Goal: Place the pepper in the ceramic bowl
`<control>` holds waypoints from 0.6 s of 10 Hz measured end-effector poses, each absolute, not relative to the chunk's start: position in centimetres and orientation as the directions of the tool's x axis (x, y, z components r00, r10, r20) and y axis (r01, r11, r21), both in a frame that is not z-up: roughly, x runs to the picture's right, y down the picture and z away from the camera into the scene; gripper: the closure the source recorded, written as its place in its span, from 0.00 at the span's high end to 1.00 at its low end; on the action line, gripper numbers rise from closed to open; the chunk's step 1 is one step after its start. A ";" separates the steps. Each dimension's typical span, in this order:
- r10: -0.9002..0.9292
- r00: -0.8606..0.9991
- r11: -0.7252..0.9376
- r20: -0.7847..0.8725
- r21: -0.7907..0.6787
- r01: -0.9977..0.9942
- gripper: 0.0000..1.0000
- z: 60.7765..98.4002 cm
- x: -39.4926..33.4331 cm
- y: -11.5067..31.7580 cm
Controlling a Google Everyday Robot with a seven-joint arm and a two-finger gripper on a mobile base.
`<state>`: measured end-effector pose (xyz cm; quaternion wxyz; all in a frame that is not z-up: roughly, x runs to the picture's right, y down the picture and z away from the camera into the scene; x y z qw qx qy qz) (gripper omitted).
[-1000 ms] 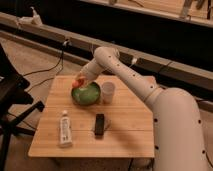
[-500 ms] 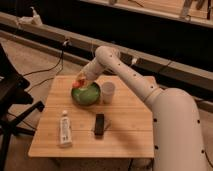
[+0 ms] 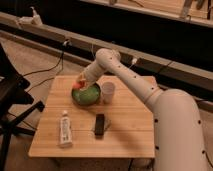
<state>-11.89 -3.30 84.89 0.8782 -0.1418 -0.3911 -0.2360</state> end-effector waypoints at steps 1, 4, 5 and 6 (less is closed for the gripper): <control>-0.292 0.593 0.857 0.751 -0.069 0.510 0.17 85.0 -11.4 -3.5; -0.272 0.605 0.869 0.748 -0.079 0.489 0.49 85.4 -11.1 -3.6; -0.270 0.610 0.870 0.745 -0.082 0.486 0.57 85.6 -10.9 -3.7; -0.269 0.614 0.869 0.742 -0.088 0.487 0.68 85.8 -10.7 -3.8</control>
